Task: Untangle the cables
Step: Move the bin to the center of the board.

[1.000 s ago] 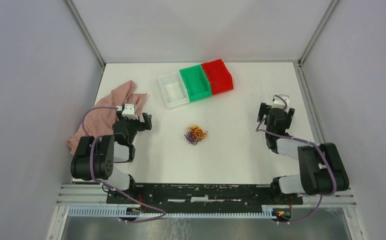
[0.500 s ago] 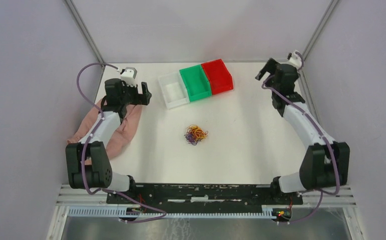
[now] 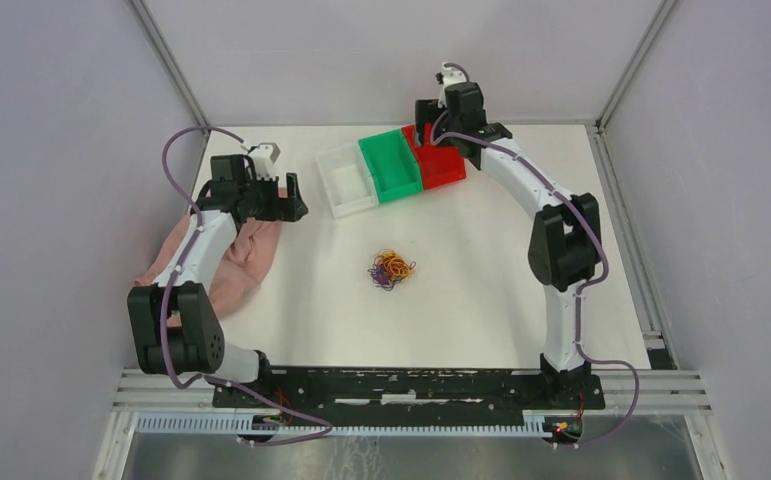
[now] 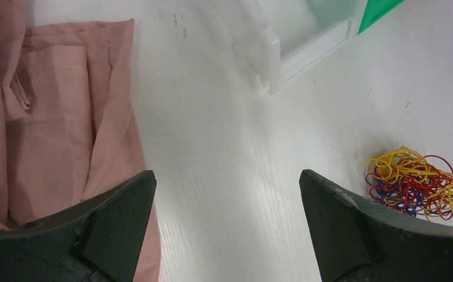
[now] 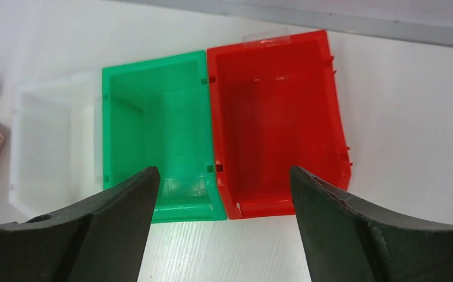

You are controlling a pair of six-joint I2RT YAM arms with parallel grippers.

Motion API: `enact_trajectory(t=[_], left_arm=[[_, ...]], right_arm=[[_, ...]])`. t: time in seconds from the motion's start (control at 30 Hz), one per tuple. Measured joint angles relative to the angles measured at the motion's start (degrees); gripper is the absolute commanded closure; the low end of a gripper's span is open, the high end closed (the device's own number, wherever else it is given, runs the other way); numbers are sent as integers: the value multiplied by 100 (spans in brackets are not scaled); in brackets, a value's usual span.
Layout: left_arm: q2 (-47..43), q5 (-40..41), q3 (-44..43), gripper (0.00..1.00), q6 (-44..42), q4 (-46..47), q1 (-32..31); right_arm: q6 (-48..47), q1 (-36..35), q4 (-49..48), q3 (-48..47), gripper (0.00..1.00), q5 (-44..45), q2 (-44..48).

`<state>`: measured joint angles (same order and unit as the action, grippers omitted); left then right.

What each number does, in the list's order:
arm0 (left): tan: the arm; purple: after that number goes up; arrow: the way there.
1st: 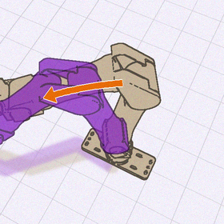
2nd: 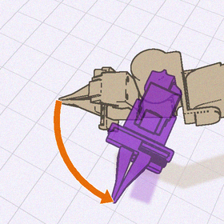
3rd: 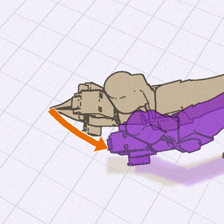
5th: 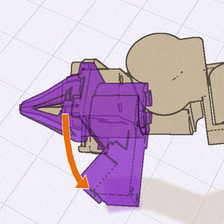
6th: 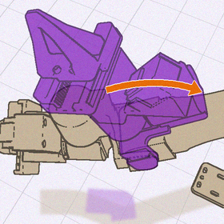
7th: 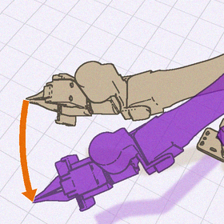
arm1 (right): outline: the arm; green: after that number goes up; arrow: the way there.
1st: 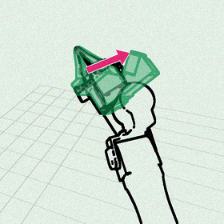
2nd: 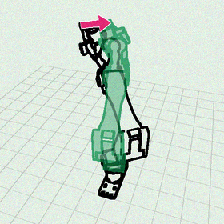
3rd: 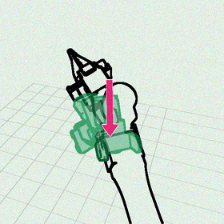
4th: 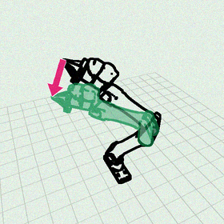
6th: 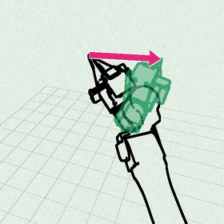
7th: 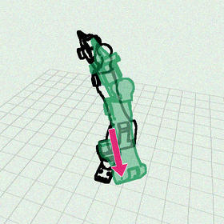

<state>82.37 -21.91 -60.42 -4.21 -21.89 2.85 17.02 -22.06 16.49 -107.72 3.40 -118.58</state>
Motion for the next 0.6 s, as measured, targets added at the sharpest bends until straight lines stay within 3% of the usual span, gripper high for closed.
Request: enact_trajectory(t=[0.27, 0.6], left_arm=[[-72, -107, 155, 1, -15, -214, 0], [-448, -181, 341, 1, -273, -391, 0]], right_arm=[[-243, -157, 190, -308, 29, -212, -885], [-278, -306, 302, -863, 65, -127, -1635]])
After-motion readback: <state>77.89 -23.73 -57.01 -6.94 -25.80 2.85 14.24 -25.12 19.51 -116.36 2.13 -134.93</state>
